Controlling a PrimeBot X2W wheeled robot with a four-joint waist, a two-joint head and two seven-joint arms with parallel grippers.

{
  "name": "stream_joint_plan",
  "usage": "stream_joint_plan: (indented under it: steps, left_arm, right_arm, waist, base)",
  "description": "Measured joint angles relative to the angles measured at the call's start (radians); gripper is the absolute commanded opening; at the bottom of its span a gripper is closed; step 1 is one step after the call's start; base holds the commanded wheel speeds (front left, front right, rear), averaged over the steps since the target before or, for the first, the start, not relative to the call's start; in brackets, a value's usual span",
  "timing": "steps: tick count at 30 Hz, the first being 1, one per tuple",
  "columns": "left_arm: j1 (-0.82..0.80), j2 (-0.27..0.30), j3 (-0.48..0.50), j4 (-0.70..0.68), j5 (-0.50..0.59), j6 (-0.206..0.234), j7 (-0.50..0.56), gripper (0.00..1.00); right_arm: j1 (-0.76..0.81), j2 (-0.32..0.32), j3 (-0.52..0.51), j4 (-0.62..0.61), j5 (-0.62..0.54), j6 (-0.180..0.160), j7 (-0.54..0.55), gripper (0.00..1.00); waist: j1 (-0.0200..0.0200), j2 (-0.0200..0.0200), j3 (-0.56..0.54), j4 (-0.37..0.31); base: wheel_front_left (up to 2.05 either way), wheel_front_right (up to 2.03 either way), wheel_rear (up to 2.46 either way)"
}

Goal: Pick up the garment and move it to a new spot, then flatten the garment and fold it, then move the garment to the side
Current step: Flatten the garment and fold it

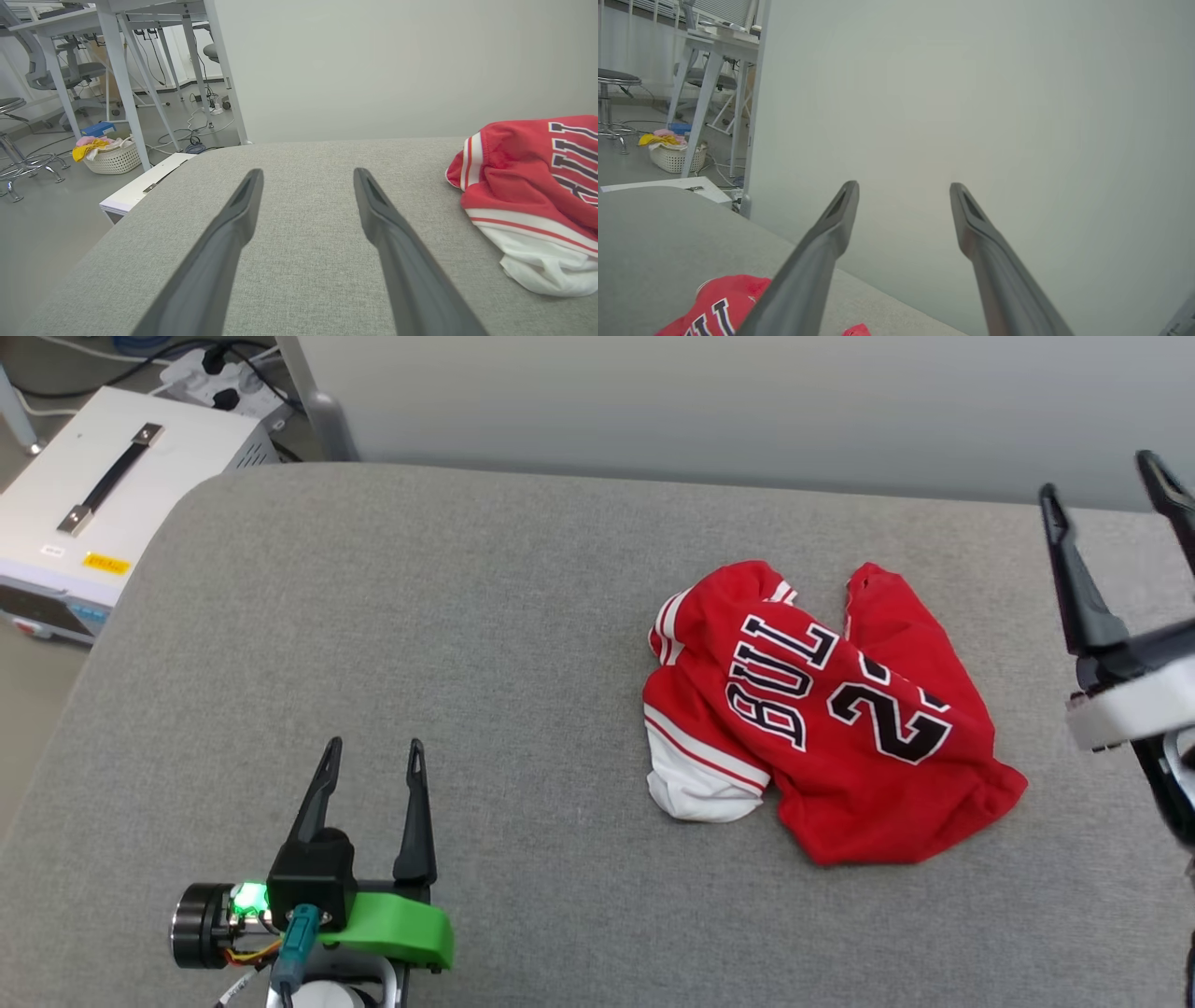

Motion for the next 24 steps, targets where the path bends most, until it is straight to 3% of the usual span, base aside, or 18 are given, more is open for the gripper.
stream_joint_plan:
  steps: [6,13,18,24]
  left_arm:
    - [-0.032,-0.016,0.005,-0.009,0.011,-0.01,0.0,1.0]
    - [-0.069,-0.028,0.01,-0.017,0.015,-0.019,0.0,1.0]
    - [-0.094,-0.035,0.011,-0.023,0.018,-0.02,0.0,1.0]
    - [-0.134,-0.049,0.006,-0.03,0.018,-0.026,0.0,1.0]
  right_arm:
    - [-0.141,-0.221,0.264,0.04,0.25,0.0,0.33,1.0]
    - [-0.224,-0.396,0.492,0.0,0.478,0.0,0.731,1.0]
    - [-0.26,-0.458,0.609,-0.009,0.532,0.0,0.906,1.0]
    - [-0.314,-0.438,0.692,0.079,0.527,0.0,0.916,1.0]
  waist:
    - [0.0,0.0,0.05,0.017]
    - [0.0,0.0,0.113,0.039]
    - [0.0001,0.0,0.161,0.054]
    - [0.0001,0.0,0.227,0.073]
  base:
    - [0.0,0.0,0.0]
    - [0.0,0.0,0.0]
    - [0.0,0.0,0.0]
    - [0.0,0.0,0.0]
